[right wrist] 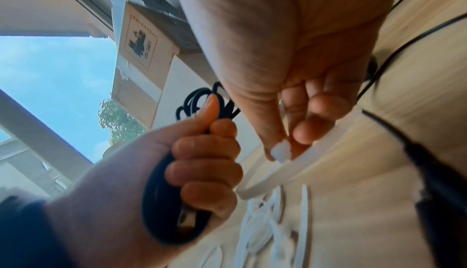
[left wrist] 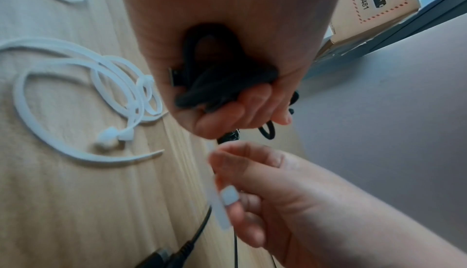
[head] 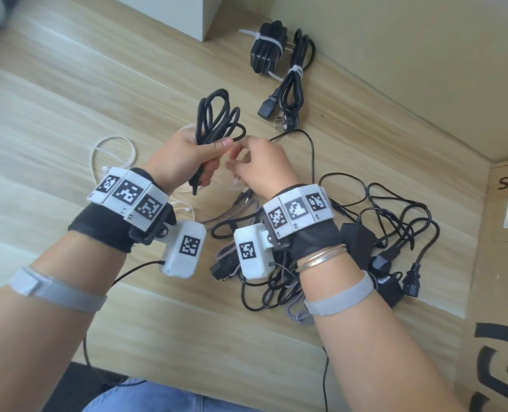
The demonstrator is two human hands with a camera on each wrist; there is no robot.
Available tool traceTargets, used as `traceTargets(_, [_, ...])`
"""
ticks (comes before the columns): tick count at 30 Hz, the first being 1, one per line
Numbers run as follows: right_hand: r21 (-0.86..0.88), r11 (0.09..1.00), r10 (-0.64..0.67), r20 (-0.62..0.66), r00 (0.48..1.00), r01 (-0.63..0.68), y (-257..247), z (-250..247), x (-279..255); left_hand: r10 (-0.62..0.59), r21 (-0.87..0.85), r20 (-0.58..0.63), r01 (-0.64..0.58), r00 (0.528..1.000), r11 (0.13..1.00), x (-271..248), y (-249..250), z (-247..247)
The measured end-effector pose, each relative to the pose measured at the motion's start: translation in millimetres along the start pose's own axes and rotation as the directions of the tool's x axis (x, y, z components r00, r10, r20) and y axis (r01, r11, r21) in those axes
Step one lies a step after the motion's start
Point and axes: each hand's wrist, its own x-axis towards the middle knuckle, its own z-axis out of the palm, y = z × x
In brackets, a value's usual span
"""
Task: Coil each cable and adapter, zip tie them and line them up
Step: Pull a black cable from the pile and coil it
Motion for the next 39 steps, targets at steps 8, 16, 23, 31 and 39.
traceTargets(8, [0.136, 0.984, 0.124, -0.062, 0.99, -0.114, 36, -32, -21, 0.099, 0.222, 0.099, -0.119, 0.99, 0.968, 7, 6, 28])
traceTargets(16, [0.225, 0.949, 0.218, 0.043, 0.975, -0.222, 62, -46, -41, -0.022, 0.365, 0.378, -0.127, 0.926, 0.923, 12, 19, 66])
traceTargets(23, [0.435, 0.848, 0.352, -0.035, 0.935, -0.302, 84, -63, -55, -0.149, 0.508, 0.543, -0.183, 0.826, 0.842, 17, 20, 80])
traceTargets(31, [0.475, 0.824, 0.339, 0.022, 0.94, -0.308, 98, -64, -60, 0.005, -0.216, 0.569, 0.144, 0.822, 0.966, 30, 14, 83])
traceTargets(39, [0.657, 0.743, 0.067, 0.117, 0.991, -0.128, 100, -63, -61, -0.103, -0.434, 0.283, 0.223, 0.954, 0.873, 46, 2, 86])
